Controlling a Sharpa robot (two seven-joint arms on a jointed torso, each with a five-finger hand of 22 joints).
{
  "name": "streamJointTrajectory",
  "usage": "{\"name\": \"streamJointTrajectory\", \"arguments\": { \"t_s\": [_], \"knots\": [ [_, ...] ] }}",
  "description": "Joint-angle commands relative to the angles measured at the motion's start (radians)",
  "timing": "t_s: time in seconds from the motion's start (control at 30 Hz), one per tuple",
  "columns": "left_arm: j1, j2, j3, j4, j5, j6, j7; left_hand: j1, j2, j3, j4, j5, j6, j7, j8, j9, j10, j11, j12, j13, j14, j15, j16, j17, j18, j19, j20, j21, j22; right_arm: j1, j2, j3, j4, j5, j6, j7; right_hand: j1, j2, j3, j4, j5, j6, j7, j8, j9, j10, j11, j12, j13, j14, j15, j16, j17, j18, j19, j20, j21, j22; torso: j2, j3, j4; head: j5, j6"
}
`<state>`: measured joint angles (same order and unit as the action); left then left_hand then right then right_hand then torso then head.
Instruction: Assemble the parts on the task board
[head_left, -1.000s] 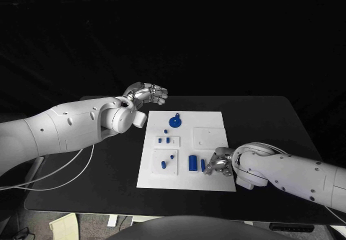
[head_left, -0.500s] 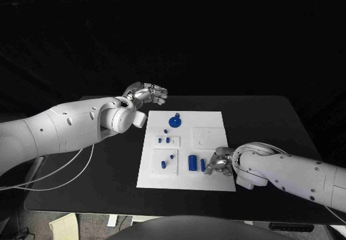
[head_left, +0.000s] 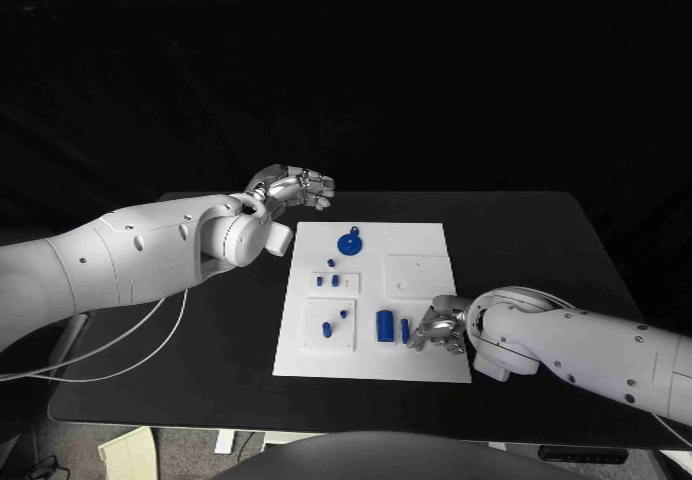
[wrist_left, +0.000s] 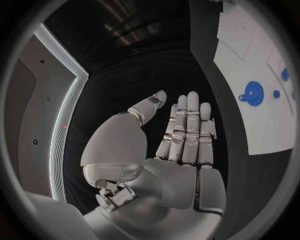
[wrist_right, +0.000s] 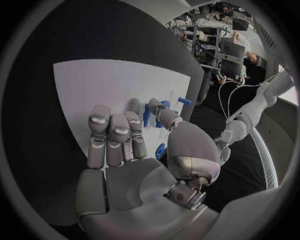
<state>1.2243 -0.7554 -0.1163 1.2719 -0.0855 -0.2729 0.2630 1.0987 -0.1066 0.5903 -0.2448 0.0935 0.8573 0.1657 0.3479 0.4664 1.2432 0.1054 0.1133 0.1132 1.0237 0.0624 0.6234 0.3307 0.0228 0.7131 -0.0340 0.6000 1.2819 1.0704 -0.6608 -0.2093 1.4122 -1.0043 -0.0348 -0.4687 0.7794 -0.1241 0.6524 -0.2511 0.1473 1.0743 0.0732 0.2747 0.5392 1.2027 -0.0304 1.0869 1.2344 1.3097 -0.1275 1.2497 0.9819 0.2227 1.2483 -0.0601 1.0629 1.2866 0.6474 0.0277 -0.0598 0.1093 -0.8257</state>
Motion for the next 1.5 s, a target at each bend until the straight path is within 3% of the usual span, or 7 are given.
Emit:
{"name": "streamJointTrajectory", "arguments": {
  "t_s": [0.03, 0.57, 0.97, 1.07, 1.17, 1.23, 1.5],
  "knots": [
    [0.001, 0.001, 0.001, 0.002, 0.004, 0.013, 0.006, -0.008, -0.005, 0.000, 0.005, -0.006, -0.007, -0.001, 0.005, -0.002, -0.004, -0.002, 0.001, -0.001, 0.007, 0.001, -0.004, 0.001, 0.010, 0.007, -0.002, -0.006, 0.002, -0.005, -0.008, -0.004, 0.005, 0.009, 0.006, 0.009, 0.000, -0.016, -0.009, -0.001, 0.003, -0.001, 0.007, 0.005, 0.000, 0.001, 0.000, -0.005, -0.001, 0.002, -0.006, -0.004, -0.001, 0.039, 0.001, 0.007, 0.000, -0.001, 0.000, 0.0000, 0.0000, 0.001, 0.000],
    [0.001, 0.000, 0.001, 0.001, 0.004, 0.014, 0.005, -0.007, -0.005, 0.001, 0.005, -0.006, -0.007, -0.001, 0.005, -0.002, -0.004, -0.002, 0.001, -0.001, 0.007, 0.001, -0.005, 0.003, 0.010, 0.007, -0.002, -0.007, 0.002, -0.005, -0.018, -0.001, 0.012, 0.012, -0.005, 0.020, -0.009, -0.026, -0.036, 0.003, 0.009, -0.002, 0.007, 0.005, -0.002, -0.001, 0.000, -0.007, -0.001, 0.002, -0.006, -0.005, -0.001, 0.039, 0.002, 0.004, -0.002, -0.004, 0.001, 0.0006, 0.0000, 0.003, -0.001],
    [0.001, 0.000, 0.001, 0.002, 0.004, 0.015, 0.005, -0.007, -0.005, 0.001, 0.005, -0.006, -0.007, -0.001, 0.005, -0.002, -0.004, -0.002, 0.001, -0.001, 0.007, 0.001, -0.006, 0.004, 0.010, 0.008, -0.002, -0.007, 0.003, -0.005, -0.009, -0.001, 0.006, -0.006, -0.002, 0.013, -0.042, 0.026, -0.040, 0.056, -0.060, 0.000, 0.005, 0.005, -0.007, 0.000, -0.002, -0.007, 0.001, 0.001, -0.008, -0.006, 0.000, 0.039, -0.002, 0.001, -0.005, -0.006, 0.000, -0.0003, -0.0005, 0.003, -0.002],
    [0.001, 0.001, 0.001, 0.002, 0.004, 0.016, 0.005, -0.007, -0.005, 0.001, 0.005, -0.006, -0.007, -0.001, 0.005, -0.002, -0.004, -0.002, 0.001, -0.001, 0.007, 0.001, -0.006, 0.005, 0.010, 0.008, -0.002, -0.007, 0.003, -0.005, -0.004, -0.001, 0.004, -0.013, 0.000, 0.012, -0.038, 0.027, -0.018, 0.073, -0.092, 0.001, 0.005, 0.005, -0.009, 0.001, -0.003, -0.007, 0.001, 0.001, -0.008, -0.006, 0.000, 0.039, -0.003, 0.000, -0.005, -0.006, 0.000, -0.0003, -0.0005, 0.003, -0.002],
    [0.001, 0.000, 0.001, 0.001, 0.004, 0.015, 0.005, -0.007, -0.005, 0.001, 0.005, -0.006, -0.007, -0.001, 0.005, -0.002, -0.004, -0.002, 0.001, -0.001, 0.007, 0.001, -0.007, 0.005, 0.010, 0.008, -0.002, -0.007, 0.003, -0.005, -0.001, -0.001, 0.001, -0.020, 0.001, 0.010, -0.035, 0.006, 0.026, 0.105, -0.099, 0.001, 0.004, 0.006, -0.008, 0.002, -0.003, -0.007, 0.002, 0.001, -0.010, -0.005, 0.001, 0.039, -0.001, -0.002, -0.005, -0.006, 0.000, -0.0002, -0.0003, 0.003, -0.002],
    [0.001, 0.000, 0.001, 0.001, 0.004, 0.015, 0.005, -0.007, -0.005, 0.001, 0.005, -0.006, -0.007, -0.001, 0.005, -0.002, -0.004, -0.002, 0.001, -0.001, 0.007, 0.001, -0.007, 0.005, 0.010, 0.008, -0.002, -0.007, 0.003, -0.005, 0.000, -0.001, -0.001, -0.035, 0.002, 0.006, -0.034, 0.015, 0.035, 0.112, -0.098, 0.001, 0.004, 0.007, -0.008, 0.002, -0.003, -0.007, 0.002, 0.001, -0.009, -0.005, 0.002, 0.039, 0.000, -0.002, -0.004, -0.006, 0.000, -0.0002, -0.0003, 0.003, -0.002],
    [0.001, 0.000, 0.001, 0.001, 0.004, 0.015, 0.004, -0.007, -0.005, 0.000, 0.005, -0.006, -0.007, -0.001, 0.005, -0.002, -0.004, -0.002, 0.001, -0.001, 0.008, 0.001, -0.007, 0.006, 0.010, 0.008, -0.002, -0.008, 0.003, -0.005, 0.004, -0.001, -0.004, -0.044, 0.013, -0.002, 0.007, 0.039, 0.077, 0.089, -0.098, -0.001, 0.004, 0.009, -0.006, 0.003, -0.003, -0.005, 0.004, 0.001, -0.009, -0.004, 0.003, 0.039, -0.001, -0.004, 0.000, -0.003, 0.000, -0.0005, -0.0006, 0.003, -0.003]
  ]
}}
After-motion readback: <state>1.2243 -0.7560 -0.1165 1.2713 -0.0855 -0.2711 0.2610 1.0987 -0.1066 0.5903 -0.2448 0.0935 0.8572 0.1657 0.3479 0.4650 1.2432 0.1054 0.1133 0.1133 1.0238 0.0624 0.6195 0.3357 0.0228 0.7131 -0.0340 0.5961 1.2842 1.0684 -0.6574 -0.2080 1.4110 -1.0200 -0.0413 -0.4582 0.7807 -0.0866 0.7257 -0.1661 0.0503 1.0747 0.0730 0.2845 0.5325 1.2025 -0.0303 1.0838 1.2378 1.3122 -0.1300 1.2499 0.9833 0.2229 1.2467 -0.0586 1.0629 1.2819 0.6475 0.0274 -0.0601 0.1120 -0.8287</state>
